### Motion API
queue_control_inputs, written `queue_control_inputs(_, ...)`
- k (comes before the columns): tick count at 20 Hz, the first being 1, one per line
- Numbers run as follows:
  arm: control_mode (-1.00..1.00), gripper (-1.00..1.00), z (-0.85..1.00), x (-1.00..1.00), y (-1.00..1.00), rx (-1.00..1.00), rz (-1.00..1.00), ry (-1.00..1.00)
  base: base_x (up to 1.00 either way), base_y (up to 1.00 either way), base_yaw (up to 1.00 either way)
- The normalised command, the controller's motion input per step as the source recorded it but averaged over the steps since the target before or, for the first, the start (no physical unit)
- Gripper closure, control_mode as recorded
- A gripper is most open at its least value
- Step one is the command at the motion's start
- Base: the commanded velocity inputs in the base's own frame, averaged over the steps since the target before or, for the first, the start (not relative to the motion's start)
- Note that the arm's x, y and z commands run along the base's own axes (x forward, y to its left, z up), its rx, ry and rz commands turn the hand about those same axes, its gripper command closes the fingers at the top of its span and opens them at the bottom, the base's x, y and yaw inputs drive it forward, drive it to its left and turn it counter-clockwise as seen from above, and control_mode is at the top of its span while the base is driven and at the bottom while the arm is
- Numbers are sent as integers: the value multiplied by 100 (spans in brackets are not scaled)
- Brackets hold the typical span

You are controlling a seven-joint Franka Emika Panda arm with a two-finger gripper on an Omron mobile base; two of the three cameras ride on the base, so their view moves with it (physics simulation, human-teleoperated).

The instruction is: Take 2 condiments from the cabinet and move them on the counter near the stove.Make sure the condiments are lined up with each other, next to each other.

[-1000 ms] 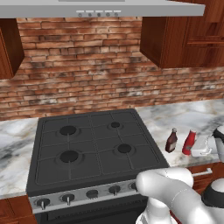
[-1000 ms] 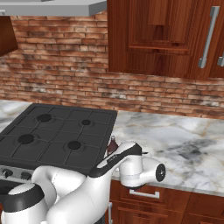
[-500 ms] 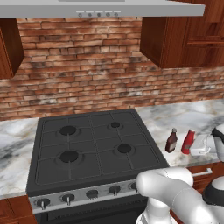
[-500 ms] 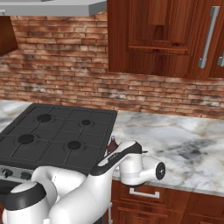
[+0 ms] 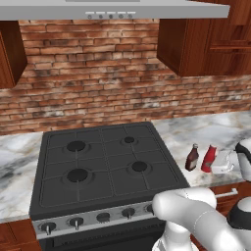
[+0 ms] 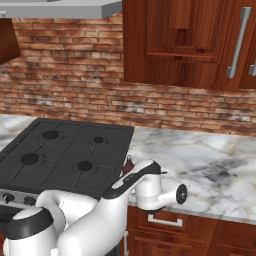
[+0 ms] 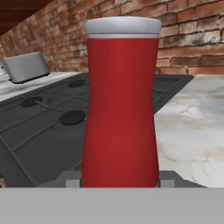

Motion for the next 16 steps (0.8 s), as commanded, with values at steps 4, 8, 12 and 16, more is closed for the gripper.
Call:
queue_control_inputs(4,-100,100,-3,4,9,0,0,0,0,0,0)
queue_control_inputs(8,-100,100,-2,2,7,0,0,0,0,0,0)
queue_control_inputs(12,-100,100,-4,2,7,0,0,0,0,0,0)
queue_control_inputs(16,-100,100,-7,7,7,0,0,0,0,0,0)
